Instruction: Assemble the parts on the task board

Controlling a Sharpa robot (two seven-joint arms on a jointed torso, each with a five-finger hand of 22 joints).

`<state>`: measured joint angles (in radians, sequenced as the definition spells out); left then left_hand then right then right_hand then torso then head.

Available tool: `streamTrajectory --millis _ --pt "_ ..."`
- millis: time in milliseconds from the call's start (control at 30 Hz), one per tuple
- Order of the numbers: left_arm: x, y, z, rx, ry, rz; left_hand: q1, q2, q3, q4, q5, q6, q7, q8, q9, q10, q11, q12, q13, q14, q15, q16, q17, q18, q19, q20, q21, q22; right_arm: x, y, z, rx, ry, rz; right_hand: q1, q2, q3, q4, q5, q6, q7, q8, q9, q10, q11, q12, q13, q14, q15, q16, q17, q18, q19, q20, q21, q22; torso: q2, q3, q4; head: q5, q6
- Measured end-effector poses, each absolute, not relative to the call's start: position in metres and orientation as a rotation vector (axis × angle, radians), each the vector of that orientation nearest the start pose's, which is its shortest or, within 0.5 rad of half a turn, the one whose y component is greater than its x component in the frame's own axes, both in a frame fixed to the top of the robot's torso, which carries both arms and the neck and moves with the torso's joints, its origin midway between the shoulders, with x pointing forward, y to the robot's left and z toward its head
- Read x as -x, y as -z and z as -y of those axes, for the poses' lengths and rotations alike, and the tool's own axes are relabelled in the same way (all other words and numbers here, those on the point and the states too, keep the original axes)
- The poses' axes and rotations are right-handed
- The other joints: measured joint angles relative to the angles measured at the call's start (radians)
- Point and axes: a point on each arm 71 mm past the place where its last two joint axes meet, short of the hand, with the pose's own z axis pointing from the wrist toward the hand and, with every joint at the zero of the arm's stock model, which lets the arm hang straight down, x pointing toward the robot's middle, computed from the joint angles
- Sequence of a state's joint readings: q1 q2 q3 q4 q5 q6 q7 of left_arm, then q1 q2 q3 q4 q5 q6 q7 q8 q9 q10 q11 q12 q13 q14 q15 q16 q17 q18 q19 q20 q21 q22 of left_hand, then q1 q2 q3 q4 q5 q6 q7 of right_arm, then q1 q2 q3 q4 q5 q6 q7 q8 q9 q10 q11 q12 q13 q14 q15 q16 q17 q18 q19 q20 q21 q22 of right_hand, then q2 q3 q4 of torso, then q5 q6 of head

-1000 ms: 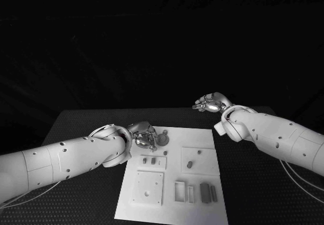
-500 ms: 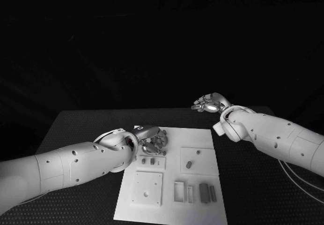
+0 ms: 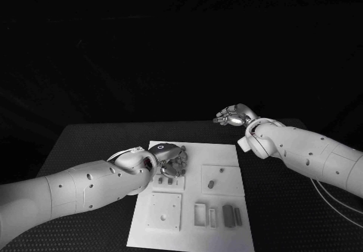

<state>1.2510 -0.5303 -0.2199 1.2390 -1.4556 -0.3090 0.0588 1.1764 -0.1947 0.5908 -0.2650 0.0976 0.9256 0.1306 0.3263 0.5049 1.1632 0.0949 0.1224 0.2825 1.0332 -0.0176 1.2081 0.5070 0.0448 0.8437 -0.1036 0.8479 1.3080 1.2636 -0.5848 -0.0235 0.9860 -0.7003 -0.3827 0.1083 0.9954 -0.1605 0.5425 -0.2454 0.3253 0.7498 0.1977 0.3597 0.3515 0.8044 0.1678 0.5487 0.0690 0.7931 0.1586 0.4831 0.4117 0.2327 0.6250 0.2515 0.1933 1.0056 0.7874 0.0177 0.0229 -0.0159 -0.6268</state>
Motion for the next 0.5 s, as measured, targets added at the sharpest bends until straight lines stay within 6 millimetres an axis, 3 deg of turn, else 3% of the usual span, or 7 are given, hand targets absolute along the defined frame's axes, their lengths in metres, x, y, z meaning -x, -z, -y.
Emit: streamTrajectory --millis 433,500 --pt "-0.5101 0.2371 -0.1109 -0.450 0.715 -1.715 -0.006 0.006 0.004 0.015 0.000 -0.004 0.003 -0.008 -0.004 -0.002 0.000 -0.019 -0.019 0.015 0.003 0.019 0.001 0.001 0.015 -0.007 0.012 0.000 -0.5876 0.1702 0.2389 -0.597 -0.857 -1.514 0.000 0.000 0.000 0.000 0.000 0.000 0.000 0.000 -0.001 0.000 0.000 -0.004 0.000 0.000 0.000 0.000 0.000 0.000 0.000 0.000 0.000 0.000 0.000 0.0007 -0.0010 -0.004 -0.003" --pt "-0.5103 0.2372 -0.1108 -0.449 0.712 -1.715 -0.002 0.018 0.010 0.021 0.000 -0.004 0.003 -0.008 -0.004 0.017 -0.005 -0.019 -0.019 0.023 -0.005 0.021 0.001 0.001 0.023 -0.009 0.019 0.000 -0.5875 0.1702 0.2387 -0.597 -0.857 -1.514 0.000 0.000 0.000 0.000 0.000 0.000 0.000 0.000 -0.001 0.000 0.000 -0.004 0.000 0.000 0.000 0.000 0.000 0.000 0.000 0.000 0.000 0.000 0.000 0.0008 -0.0008 -0.005 -0.004"
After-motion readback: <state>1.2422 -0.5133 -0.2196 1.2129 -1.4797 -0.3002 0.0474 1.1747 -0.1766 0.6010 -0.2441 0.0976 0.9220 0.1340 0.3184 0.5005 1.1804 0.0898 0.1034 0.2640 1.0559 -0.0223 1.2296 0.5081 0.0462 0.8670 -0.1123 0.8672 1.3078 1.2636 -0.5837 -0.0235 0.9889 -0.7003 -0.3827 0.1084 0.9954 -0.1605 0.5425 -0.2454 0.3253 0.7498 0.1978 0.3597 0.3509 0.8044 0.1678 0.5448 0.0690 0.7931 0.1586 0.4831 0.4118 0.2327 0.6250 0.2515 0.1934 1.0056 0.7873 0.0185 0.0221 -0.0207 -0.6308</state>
